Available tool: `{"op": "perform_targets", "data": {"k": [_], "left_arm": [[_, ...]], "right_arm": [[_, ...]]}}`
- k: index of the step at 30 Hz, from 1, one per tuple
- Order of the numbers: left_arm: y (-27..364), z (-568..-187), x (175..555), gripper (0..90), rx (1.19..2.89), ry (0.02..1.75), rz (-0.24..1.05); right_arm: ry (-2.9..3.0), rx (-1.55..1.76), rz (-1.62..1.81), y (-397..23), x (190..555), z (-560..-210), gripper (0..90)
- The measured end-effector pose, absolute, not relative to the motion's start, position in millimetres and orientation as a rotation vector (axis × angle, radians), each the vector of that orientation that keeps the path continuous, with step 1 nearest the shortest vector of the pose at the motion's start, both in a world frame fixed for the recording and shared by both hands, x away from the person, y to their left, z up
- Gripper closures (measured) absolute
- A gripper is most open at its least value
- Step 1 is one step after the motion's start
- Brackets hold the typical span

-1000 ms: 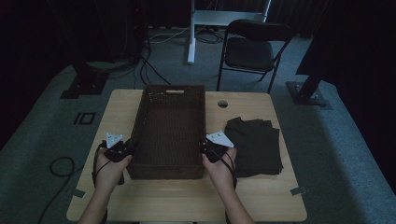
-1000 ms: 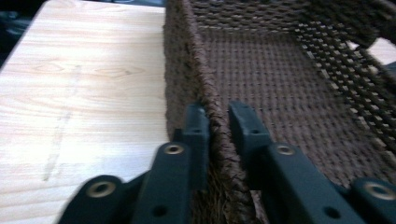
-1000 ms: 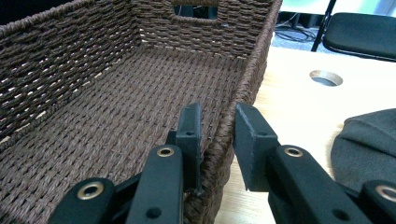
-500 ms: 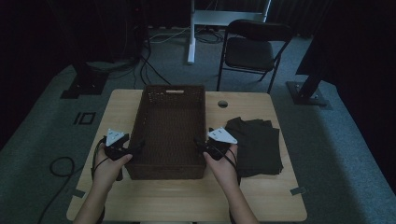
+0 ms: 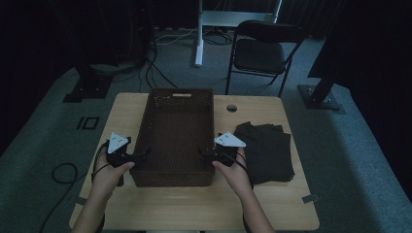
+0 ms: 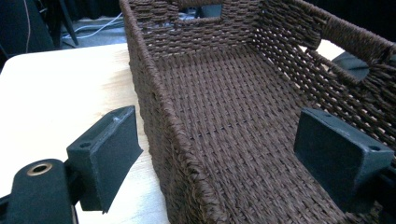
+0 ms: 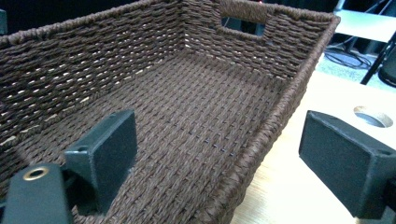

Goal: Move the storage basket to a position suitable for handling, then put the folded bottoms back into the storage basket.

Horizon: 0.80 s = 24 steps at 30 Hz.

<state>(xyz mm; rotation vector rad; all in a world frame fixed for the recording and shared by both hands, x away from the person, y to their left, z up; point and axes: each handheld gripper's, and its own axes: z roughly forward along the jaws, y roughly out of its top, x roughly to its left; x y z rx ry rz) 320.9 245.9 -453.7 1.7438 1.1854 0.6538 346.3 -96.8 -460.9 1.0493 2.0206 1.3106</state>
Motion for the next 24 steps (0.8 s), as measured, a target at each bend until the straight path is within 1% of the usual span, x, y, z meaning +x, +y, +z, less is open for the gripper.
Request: {"op": "perform_targets", "data": {"k": [2,9,17,24], "left_arm": [[246,-453,321,13.3,1.745,1.184,0.654],[247,-441,317,13.4,1.731,1.155,0.681],[246,-433,317,13.5,1.718,1.143,0.675],[239,-419,317,14.7,1.693,1.109,0.669]], "right_arm": [[2.029,1.046,1.317,-97,346,-460,11.3],[2.042,1.008,1.289,-100,346,-457,11.3],[2.04,0.986,1.343,-102,346,-453,10.7],[2.013,0.979,1.35,-107,346,-444,10.8]]}}
